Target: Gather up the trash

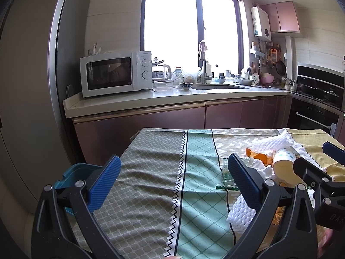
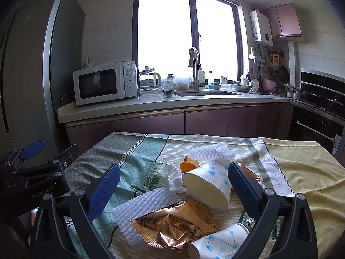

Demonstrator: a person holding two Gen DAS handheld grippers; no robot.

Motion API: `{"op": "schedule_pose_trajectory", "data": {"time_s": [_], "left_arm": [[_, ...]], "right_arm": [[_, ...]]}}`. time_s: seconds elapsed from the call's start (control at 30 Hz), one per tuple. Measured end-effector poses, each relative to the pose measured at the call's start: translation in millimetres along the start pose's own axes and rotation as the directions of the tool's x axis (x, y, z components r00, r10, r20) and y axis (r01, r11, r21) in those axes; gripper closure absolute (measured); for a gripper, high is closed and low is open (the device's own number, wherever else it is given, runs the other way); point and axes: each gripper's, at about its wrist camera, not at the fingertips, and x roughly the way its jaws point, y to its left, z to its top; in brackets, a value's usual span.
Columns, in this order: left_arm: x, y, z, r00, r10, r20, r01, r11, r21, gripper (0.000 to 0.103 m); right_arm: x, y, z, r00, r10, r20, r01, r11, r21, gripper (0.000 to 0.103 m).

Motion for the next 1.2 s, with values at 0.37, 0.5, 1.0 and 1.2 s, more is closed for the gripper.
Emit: {"op": "schedule_pose_trajectory", "data": {"time_s": [0.37,0.5,1.0,1.2], "left_arm": [[16,-12,-1,0.999,-0.023,-0.022,0.023,1.000,0.021,0.005],[21,-16,-2,0.999,-0.024,-0.032,0.025,0.999,0.031,0.005],[48,-28,-14,0.975,-0.138,-0.175,0.149,0.987,0.051,0.005],[50,-50,-23,0.937,-0.266,-0.226,0.297,0.948,0.114,0.005]], "right_arm": [[6,-9,2,1.000,0.011,-0.013,-0.011,1.000,0.008,0.007],[10,-13,1,1.000,0.015,-0.022,-0.014,1.000,0.019,0.007],[9,-47,-1,0.996,0.007,-0.088,-0.004,1.000,0.027,0.008],[20,-85,-14,0.981,-0.039,-0.192,0.053,0.996,0.067,0.020]]}}
